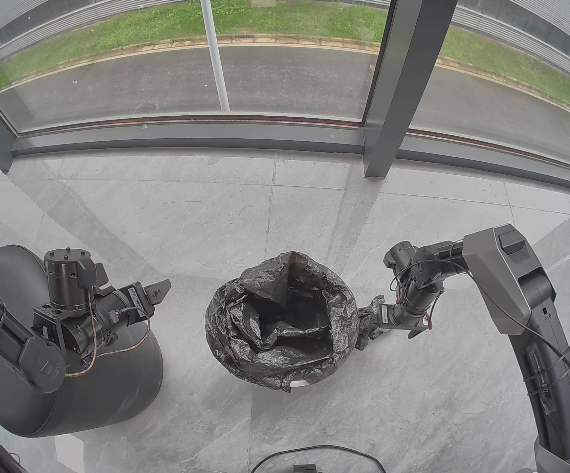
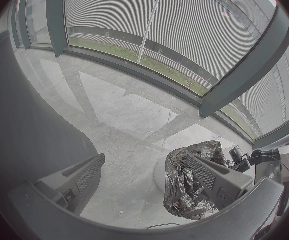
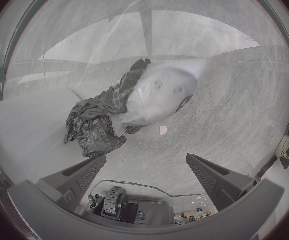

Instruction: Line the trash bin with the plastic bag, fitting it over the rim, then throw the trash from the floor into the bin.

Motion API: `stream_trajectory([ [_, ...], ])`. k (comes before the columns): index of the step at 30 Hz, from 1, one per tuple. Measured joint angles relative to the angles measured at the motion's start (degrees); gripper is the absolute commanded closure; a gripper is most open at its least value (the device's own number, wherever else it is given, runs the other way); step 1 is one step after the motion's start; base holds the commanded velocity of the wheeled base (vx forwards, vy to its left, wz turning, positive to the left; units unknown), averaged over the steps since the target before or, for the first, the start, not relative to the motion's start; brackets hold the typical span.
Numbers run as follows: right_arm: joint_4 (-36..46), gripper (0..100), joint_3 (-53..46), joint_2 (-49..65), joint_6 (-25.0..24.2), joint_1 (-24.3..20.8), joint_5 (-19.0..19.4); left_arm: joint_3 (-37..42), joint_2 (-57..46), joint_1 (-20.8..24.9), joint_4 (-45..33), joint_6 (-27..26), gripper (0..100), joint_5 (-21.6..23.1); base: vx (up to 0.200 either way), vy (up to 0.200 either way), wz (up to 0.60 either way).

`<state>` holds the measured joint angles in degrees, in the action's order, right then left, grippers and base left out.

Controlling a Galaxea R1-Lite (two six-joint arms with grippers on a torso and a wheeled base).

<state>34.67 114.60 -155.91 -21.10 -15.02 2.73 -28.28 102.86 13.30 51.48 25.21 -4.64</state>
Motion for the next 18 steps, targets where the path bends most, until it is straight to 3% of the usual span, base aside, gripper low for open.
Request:
stream_trajectory([
  [7,-3.9,0,0.0,1.5,-2.1,-0.1,-1.4,0.0,0.0,0.0,0.0,0.0,0,0.0,0.0,0.0,0.0],
  [18,-10.6,0,0.0,2.0,-1.3,0.1,-1.7,-0.1,0.0,-0.1,0.0,0.0,0,0.0,0.0,0.0,0.0],
])
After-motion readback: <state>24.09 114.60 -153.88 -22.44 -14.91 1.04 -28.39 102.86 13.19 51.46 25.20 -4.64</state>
